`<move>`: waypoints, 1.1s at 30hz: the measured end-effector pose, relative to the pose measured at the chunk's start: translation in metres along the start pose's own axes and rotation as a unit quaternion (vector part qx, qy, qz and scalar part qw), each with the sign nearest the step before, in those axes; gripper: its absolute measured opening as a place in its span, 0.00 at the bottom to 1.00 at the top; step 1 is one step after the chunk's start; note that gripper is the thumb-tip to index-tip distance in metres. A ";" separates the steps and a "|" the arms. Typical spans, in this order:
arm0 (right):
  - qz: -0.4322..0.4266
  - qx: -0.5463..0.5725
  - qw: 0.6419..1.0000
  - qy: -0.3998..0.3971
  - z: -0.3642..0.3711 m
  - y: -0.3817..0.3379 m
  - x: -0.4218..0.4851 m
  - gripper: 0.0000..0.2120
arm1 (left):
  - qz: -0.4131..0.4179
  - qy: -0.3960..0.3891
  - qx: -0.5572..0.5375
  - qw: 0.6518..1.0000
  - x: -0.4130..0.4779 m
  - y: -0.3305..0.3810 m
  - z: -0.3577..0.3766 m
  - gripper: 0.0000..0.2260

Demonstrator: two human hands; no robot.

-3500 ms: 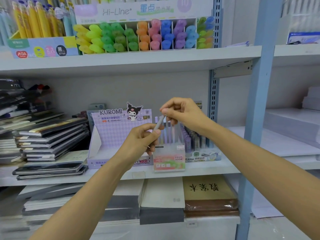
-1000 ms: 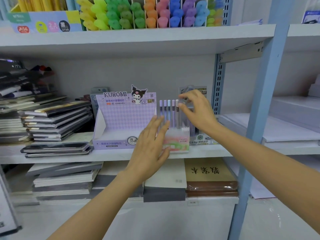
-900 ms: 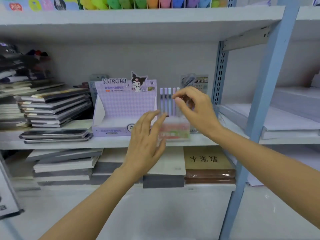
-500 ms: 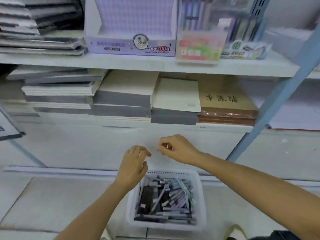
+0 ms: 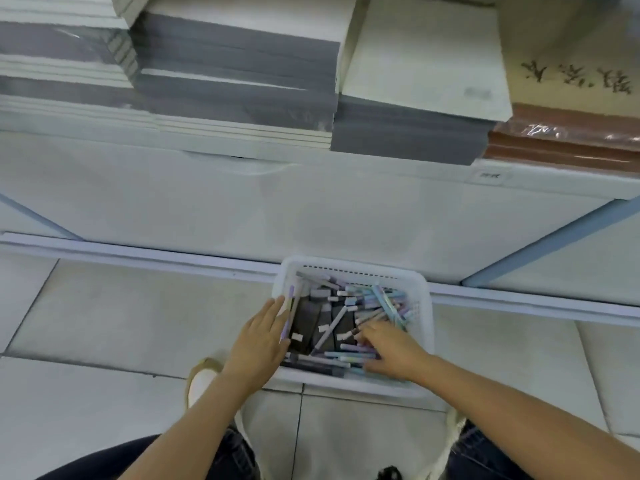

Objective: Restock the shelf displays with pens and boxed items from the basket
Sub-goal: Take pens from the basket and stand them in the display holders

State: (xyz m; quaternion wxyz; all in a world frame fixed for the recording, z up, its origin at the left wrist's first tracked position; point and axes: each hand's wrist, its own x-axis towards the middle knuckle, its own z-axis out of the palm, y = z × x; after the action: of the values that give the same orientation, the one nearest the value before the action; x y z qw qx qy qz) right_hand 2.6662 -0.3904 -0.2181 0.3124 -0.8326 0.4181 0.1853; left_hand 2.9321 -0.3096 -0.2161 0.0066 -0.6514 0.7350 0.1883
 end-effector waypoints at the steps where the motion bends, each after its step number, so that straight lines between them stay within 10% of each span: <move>1: -0.005 -0.019 1.000 -0.007 0.003 0.000 -0.001 0.21 | -0.005 -0.004 0.011 1.000 0.000 0.001 0.001 0.26; 14: -0.030 -0.077 0.995 -0.046 0.025 -0.002 0.000 0.17 | -0.042 -0.010 0.043 0.998 0.011 0.023 0.007 0.21; 22: -0.002 0.227 0.974 -0.014 -0.024 0.018 0.005 0.10 | -0.046 0.074 -0.154 0.984 0.029 0.043 -0.007 0.12; 26: -0.019 0.401 0.915 0.025 -0.037 0.000 0.009 0.08 | -0.156 -0.069 -0.536 0.827 0.046 0.080 -0.021 0.11; 30: -0.046 0.414 0.909 0.016 -0.035 -0.027 0.015 0.11 | -0.232 -0.033 -0.737 0.634 0.058 0.110 -0.021 0.12; 33: -0.042 0.438 0.898 0.002 -0.035 -0.035 0.016 0.16 | -0.281 0.006 -0.723 0.632 0.064 0.114 -0.021 0.15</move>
State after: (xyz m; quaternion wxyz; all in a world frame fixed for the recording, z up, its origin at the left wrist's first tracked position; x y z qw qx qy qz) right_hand 2.7055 -0.4071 -0.1886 0.6520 -0.6289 0.4224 -0.0316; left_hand 2.8181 -0.3675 -0.1826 -0.4181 -0.6238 0.1454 0.6442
